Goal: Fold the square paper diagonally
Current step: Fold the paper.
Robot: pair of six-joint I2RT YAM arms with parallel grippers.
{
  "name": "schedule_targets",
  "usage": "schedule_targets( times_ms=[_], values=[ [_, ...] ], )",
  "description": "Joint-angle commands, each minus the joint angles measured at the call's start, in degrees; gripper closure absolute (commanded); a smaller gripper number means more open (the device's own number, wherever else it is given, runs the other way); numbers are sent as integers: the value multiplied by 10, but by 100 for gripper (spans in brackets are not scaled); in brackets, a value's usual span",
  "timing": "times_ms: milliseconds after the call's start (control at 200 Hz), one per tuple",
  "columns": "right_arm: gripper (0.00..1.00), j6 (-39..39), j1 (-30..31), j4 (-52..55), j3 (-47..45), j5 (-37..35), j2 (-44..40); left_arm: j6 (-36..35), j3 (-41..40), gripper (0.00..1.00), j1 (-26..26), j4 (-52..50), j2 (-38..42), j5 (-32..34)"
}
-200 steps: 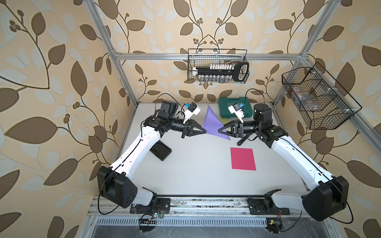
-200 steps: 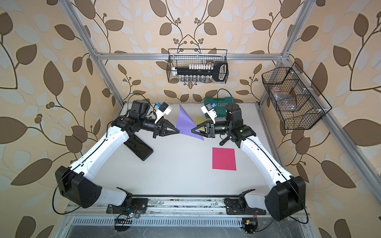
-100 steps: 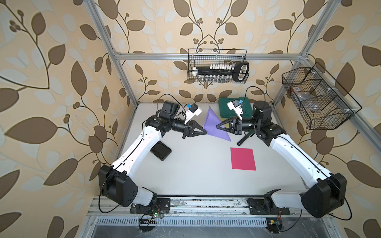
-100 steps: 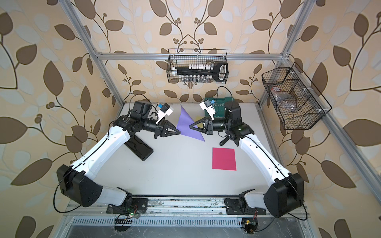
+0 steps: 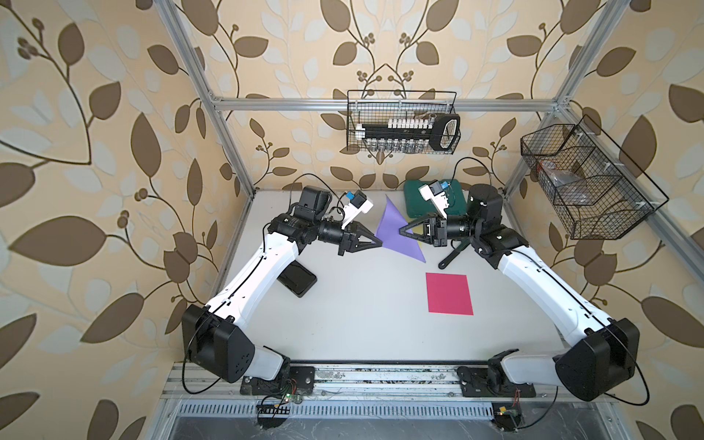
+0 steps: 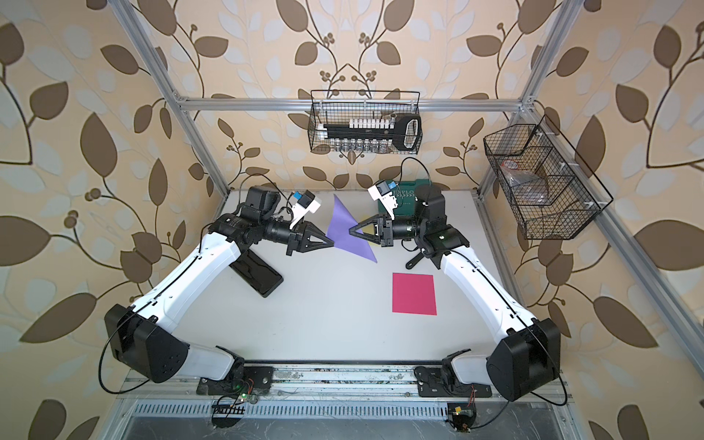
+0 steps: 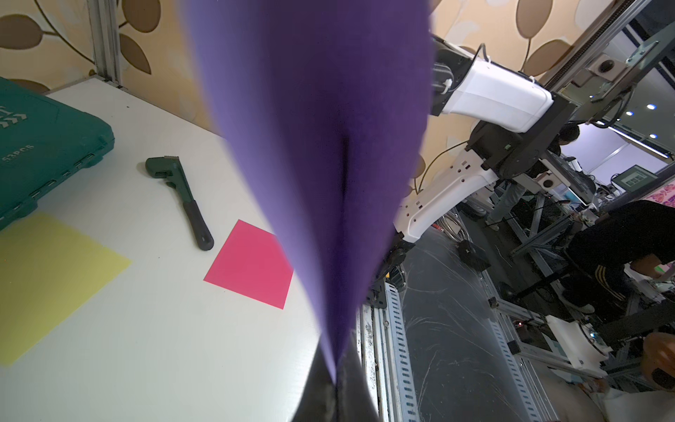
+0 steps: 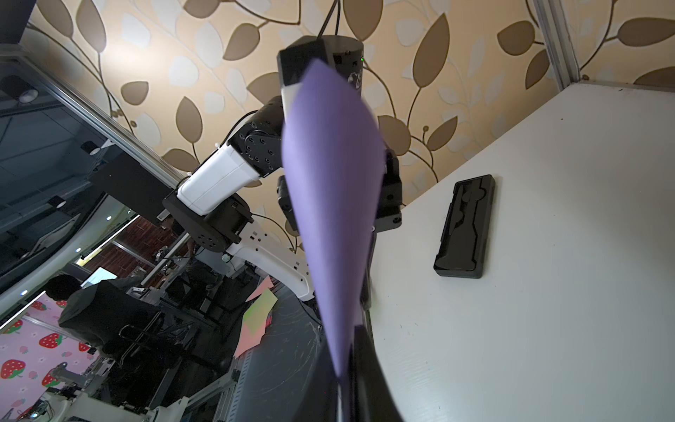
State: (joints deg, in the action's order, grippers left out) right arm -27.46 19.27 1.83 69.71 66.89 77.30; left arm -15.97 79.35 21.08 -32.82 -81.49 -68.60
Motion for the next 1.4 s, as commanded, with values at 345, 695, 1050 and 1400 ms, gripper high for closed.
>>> schedule_targets(
  times_ms=[345, 695, 1050, 1400],
  values=[
    [86, -2, 2, -13, 32, -2, 9, 6, 3, 100, 5, 8, 8, 8],
    [74, -4, 8, -11, 49, -15, 23, 2, 3, 100, 5, 7, 12, 7],
    [100, -6, 9, -13, 57, -26, 27, -2, -1, 100, 5, 5, 18, 9],
    [100, -15, 13, -22, 66, -24, 35, -3, -3, 100, 5, 3, 15, 9]
  ],
)
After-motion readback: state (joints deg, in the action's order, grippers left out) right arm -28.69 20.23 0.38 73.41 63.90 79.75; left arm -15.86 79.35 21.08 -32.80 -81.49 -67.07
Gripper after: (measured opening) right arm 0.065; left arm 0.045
